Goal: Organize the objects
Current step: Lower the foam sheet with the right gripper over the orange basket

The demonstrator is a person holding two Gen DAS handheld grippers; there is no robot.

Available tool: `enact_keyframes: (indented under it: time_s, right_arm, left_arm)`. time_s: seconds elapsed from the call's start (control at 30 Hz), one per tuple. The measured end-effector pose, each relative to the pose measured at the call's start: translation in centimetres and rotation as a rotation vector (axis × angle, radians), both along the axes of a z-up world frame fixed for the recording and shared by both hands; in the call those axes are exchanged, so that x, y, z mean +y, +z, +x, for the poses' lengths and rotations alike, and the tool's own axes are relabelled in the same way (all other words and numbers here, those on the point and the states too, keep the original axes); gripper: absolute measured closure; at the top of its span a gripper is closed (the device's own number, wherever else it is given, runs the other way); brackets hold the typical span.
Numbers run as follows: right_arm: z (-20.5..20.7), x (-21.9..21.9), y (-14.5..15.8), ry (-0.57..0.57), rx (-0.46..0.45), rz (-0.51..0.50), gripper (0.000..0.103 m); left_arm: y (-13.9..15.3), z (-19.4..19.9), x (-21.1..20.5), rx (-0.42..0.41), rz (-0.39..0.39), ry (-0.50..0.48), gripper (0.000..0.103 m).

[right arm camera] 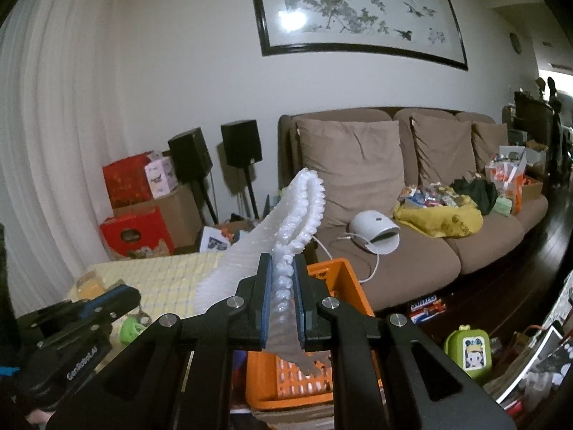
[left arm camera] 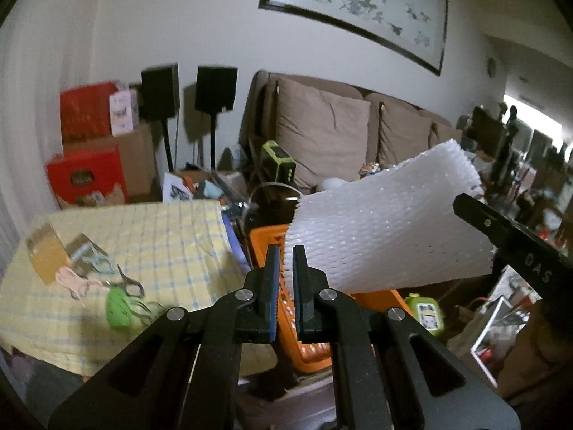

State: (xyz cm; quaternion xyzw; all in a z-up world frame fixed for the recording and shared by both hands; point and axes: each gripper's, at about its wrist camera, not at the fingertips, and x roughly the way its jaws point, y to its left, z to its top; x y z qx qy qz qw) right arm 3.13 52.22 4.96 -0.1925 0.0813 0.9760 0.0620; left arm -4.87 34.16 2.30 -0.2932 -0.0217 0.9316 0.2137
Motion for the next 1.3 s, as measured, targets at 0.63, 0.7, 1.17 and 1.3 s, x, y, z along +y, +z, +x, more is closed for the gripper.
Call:
enact_keyframes:
  time_s: [0.63, 0.7, 1.17, 1.3]
  right_arm:
    - [-1.6, 1.7, -1.4, 0.039, -0.036, -0.113, 0.093]
    - [-1.9, 2.0, -1.6, 0.049, -0.042, -0.132, 0.093]
    - [-4.3, 6.2, -5.5, 0.246, -0.063, -0.434, 0.093]
    - [-4.7, 6.0, -5.9, 0.348, -0.096, -0.516, 0.093]
  left_arm:
    - [-3.6, -3.5, -3.2, -0.153, 0.118, -0.026, 0.076]
    - [-4.4, -4.2, -3.6, -0.186, 0.119, -0.01, 0.076]
    - [-6.8, -6.9, -7.2, -0.307, 0.225, 0.062, 0.044]
    - [-8.1, -7.7, -7.7, -0.361, 0.268, 0.068, 0.044]
